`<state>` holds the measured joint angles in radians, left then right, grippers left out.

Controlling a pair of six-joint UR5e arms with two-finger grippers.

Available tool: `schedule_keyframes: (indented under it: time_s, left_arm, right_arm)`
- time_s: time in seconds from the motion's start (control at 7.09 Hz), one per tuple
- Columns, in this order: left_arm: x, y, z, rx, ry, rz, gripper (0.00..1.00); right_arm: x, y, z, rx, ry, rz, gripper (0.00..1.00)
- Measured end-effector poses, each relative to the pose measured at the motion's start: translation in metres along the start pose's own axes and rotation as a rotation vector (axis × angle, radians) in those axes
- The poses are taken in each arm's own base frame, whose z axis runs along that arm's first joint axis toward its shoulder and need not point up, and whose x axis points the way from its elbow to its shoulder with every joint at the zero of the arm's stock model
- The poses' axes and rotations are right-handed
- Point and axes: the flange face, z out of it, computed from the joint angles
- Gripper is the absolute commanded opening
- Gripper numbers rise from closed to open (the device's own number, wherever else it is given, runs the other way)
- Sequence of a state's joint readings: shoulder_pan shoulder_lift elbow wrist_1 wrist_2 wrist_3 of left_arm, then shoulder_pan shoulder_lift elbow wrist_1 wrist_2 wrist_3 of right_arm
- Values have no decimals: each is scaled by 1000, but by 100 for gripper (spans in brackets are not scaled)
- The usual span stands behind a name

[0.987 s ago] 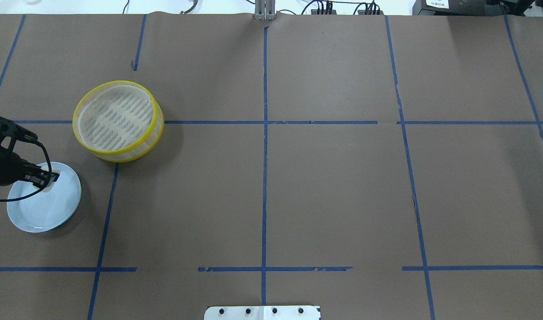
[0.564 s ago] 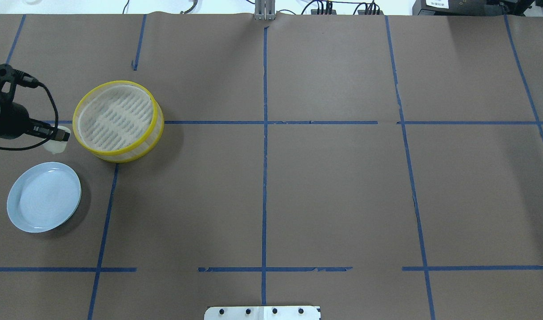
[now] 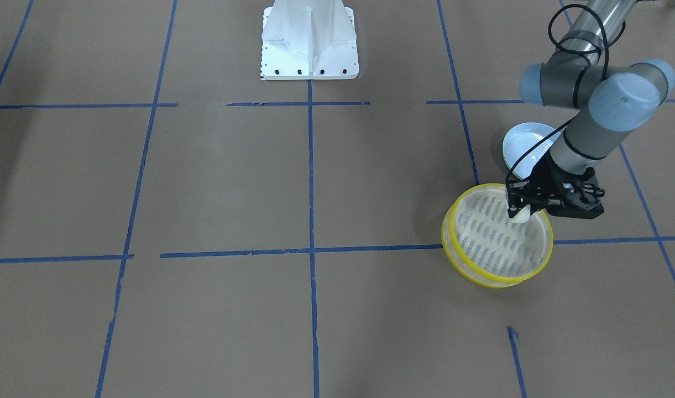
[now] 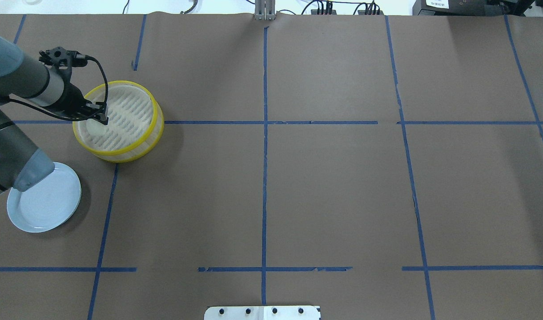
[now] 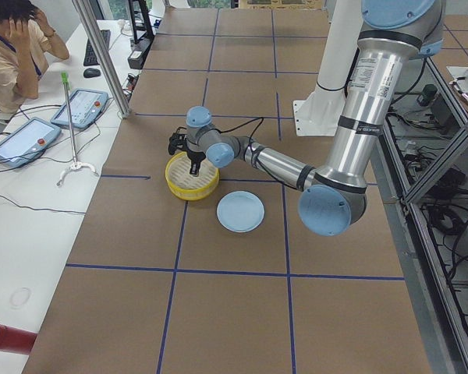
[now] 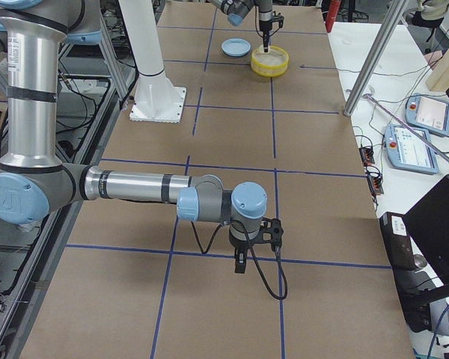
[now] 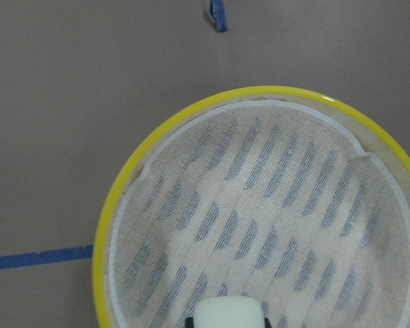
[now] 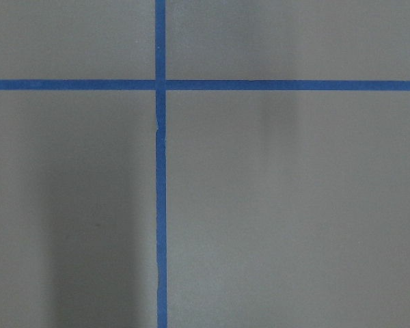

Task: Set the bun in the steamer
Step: 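Carry the bun with the left gripper over the bamboo steamer, then lower the bun into the steamer and open the left gripper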

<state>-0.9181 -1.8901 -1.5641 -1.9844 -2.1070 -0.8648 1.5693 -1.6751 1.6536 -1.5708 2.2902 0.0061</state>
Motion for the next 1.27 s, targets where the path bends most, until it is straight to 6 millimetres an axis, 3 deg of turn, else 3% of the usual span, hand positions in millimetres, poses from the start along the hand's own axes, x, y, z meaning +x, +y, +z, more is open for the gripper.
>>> schedule_keyframes:
  time_s: [0.28, 0.71, 0.85, 0.99, 1.13, 1.27]
  left_arm:
    - [23, -7, 20, -23, -2, -43, 37]
    - [26, -3, 31, -39, -11, -46, 43]
    - [26, -3, 32, -40, -12, -46, 61]
    - [27, -3, 32, -40, -12, -47, 89]
    - [28, -2, 30, -37, -10, -45, 99]
    - [30, -3, 26, -24, -9, -41, 99]
  right_arm:
    - [0, 0, 0, 0, 0, 0, 100]
    - [0, 0, 0, 0, 0, 0, 100]
    - [0, 0, 0, 0, 0, 0, 100]
    - [0, 0, 0, 0, 0, 0, 100]
    - [0, 0, 0, 0, 0, 0, 100]
    - [0, 0, 0, 0, 0, 0, 100]
